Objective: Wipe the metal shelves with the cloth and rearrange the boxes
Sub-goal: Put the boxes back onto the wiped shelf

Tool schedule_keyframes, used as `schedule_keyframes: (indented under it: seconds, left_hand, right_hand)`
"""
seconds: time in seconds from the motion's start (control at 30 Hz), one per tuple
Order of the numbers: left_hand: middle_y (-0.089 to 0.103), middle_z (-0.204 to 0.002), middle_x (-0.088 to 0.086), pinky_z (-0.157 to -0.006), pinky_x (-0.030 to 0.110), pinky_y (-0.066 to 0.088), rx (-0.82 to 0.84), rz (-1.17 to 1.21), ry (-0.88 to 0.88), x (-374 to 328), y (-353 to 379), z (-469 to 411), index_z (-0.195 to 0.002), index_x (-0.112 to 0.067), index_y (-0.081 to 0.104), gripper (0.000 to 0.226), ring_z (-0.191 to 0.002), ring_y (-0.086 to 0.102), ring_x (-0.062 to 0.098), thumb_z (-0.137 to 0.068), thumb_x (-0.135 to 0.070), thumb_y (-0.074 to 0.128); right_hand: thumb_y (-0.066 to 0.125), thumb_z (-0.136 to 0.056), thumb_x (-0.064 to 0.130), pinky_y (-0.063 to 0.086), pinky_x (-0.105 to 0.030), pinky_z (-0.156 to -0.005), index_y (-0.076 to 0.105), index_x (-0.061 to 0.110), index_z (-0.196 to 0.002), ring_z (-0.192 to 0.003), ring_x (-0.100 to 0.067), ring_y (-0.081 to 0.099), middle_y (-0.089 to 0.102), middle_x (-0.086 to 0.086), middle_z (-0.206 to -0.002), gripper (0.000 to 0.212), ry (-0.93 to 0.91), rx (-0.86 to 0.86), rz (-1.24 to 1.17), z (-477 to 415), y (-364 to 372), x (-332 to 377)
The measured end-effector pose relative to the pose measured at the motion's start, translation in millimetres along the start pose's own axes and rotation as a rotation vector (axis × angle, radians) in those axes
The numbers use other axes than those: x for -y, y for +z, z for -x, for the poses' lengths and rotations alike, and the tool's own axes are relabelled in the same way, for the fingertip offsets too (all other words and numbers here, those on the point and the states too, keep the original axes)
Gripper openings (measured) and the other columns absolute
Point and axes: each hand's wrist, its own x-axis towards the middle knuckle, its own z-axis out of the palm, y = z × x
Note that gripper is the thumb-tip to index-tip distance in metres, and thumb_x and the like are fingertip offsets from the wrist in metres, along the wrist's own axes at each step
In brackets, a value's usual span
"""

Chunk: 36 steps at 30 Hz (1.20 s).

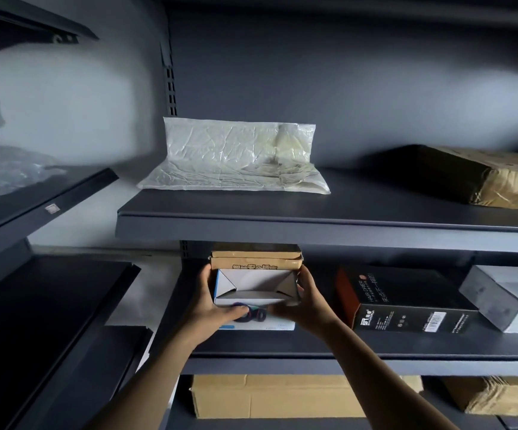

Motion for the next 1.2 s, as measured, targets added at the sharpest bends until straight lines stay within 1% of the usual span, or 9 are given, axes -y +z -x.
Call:
schedule_keyframes:
  seconds: [0.17,0.33,0.47,0.7,0.8,0.9,1.03,1.13,1.2]
  left_hand:
    - [0.046,-0.141,-0.004,-0.081,-0.007,0.030,0.025,0.031,0.027,9,5,-5,-0.150,-0.014,0.037,0.101,-0.123,0.043,0.004,-0.066,-0.013,0.093]
    - [0.045,-0.129,-0.010,-0.075,-0.009,0.028,0.051,0.077,-0.004,12,7,-6,-0.151,-0.009,0.033,0.098,-0.093,0.045,-0.015,-0.071,-0.010,0.091]
    - [0.041,-0.125,-0.011,-0.071,-0.010,0.028,0.061,0.096,-0.017,13,9,-4,-0.154,-0.009,0.028,0.099,-0.099,0.041,-0.007,-0.075,-0.009,0.088]
    - [0.042,-0.127,-0.009,-0.069,-0.009,0.031,0.085,0.088,-0.053,19,12,-7,-0.155,-0.012,0.024,0.101,-0.102,0.040,-0.002,-0.076,-0.009,0.087]
    - [0.038,-0.147,-0.007,-0.085,-0.004,0.032,0.081,0.128,-0.098,26,14,-10,-0.158,-0.022,0.015,0.112,-0.124,0.038,0.004,-0.074,-0.016,0.090]
    - [0.026,-0.160,-0.007,-0.109,0.020,0.026,0.048,0.150,-0.105,27,12,-8,-0.159,-0.028,0.011,0.117,-0.141,0.028,0.006,-0.073,-0.028,0.090]
    - [0.025,-0.163,-0.004,-0.108,0.018,0.021,-0.012,0.101,-0.063,19,11,0,-0.159,-0.020,0.021,0.101,-0.147,0.027,0.011,-0.081,-0.033,0.084]
    - [0.033,-0.160,-0.002,-0.106,0.018,0.025,-0.077,0.098,-0.029,12,13,5,-0.156,-0.019,0.030,0.090,-0.145,0.032,0.014,-0.083,-0.033,0.081]
    - [0.036,-0.158,-0.002,-0.108,0.021,0.027,-0.108,0.108,-0.012,6,14,11,-0.154,-0.020,0.033,0.087,-0.145,0.035,0.015,-0.083,-0.035,0.081]
  right_hand:
    - [0.093,-0.046,0.067,0.057,-0.046,-0.096,0.035,0.030,-0.147,-0.123,-0.021,0.060,0.058,0.004,-0.135,0.122,0.024,0.025,0.004,-2,6,-4]
    - [0.094,-0.048,0.061,0.056,-0.044,-0.098,0.038,0.027,-0.146,-0.119,-0.017,0.063,0.062,0.005,-0.131,0.118,0.033,0.032,0.003,0,8,-7]
    - [0.093,-0.054,0.045,0.056,-0.041,-0.099,0.040,0.024,-0.146,-0.117,-0.016,0.065,0.065,0.003,-0.129,0.108,0.028,0.030,0.009,2,10,-4]
    - [0.091,-0.056,0.045,0.057,-0.035,-0.097,0.039,0.022,-0.146,-0.116,-0.016,0.065,0.064,0.002,-0.129,0.106,0.023,0.049,0.004,4,9,1]
    - [0.091,-0.054,0.049,0.057,-0.033,-0.096,0.039,0.025,-0.145,-0.116,-0.016,0.065,0.063,0.003,-0.129,0.108,0.030,0.049,0.014,7,8,6]
    - [0.094,-0.057,0.052,0.056,-0.035,-0.097,0.043,0.027,-0.142,-0.118,-0.014,0.064,0.063,0.003,-0.130,0.102,0.029,0.030,0.034,10,6,7]
    - [0.091,-0.065,0.050,0.040,-0.009,-0.099,0.044,0.024,-0.143,-0.127,0.003,0.053,0.058,0.005,-0.141,0.095,0.054,0.012,0.034,21,0,19]
    - [0.084,-0.058,0.069,0.031,-0.028,-0.116,0.021,0.019,-0.161,-0.151,-0.017,0.029,0.031,0.002,-0.164,0.130,0.111,-0.019,0.001,35,-7,33]
    - [0.080,-0.062,0.062,0.031,-0.035,-0.119,0.015,0.019,-0.162,-0.152,-0.021,0.025,0.025,-0.001,-0.167,0.127,0.113,-0.040,0.003,42,-11,43]
